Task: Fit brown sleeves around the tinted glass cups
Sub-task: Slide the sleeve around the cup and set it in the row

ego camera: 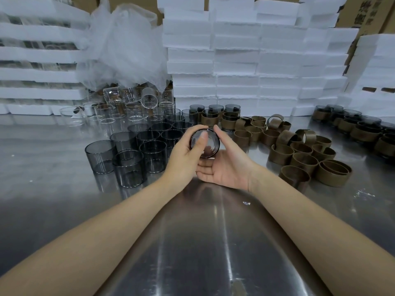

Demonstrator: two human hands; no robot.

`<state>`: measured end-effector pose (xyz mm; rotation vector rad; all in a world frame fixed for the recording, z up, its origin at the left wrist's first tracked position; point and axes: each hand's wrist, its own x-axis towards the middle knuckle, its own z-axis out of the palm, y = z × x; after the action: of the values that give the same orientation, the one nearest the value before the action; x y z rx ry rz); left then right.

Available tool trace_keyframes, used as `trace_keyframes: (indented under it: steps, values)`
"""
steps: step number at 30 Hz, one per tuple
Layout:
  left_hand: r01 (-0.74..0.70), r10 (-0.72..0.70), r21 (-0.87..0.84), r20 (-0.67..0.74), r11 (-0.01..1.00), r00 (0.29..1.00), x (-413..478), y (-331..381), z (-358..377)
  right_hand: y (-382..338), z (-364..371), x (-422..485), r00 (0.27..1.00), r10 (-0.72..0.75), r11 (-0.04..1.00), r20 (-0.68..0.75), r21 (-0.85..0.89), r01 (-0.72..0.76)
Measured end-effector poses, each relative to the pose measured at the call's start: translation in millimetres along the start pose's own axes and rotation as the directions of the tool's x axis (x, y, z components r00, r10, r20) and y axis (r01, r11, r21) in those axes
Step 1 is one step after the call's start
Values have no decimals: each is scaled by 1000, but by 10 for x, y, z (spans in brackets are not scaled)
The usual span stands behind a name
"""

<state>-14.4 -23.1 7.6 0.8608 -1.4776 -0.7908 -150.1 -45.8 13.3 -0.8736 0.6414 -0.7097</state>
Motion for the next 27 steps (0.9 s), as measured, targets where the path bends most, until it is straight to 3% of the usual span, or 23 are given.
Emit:
trace_keyframes:
  steps: [3, 7, 11, 15, 27]
  values:
    - [-58, 58, -4, -39, 998, 998, -6, 7, -4, -4, -14, 4, 1000, -4, 999, -10, -53, 3]
    - [12, -14, -55, -45, 998, 999, 3, -7, -16, -14, -29, -29, 1000, 7, 998, 15, -64, -6]
    - [69, -70, -107, 2, 992, 998, -5, -8, -21, -8, -30, -39, 999, 20, 1000, 49, -19, -19]
    - [29, -28, -35, 43, 999, 999, 16, -21, -36, 7, -20, -40, 993, -4, 999, 117, 46, -1]
    - [-42, 47, 38, -139, 998, 989, -29, 59, 16, -19, -33, -56, 984, 91, 988, 153, 109, -108]
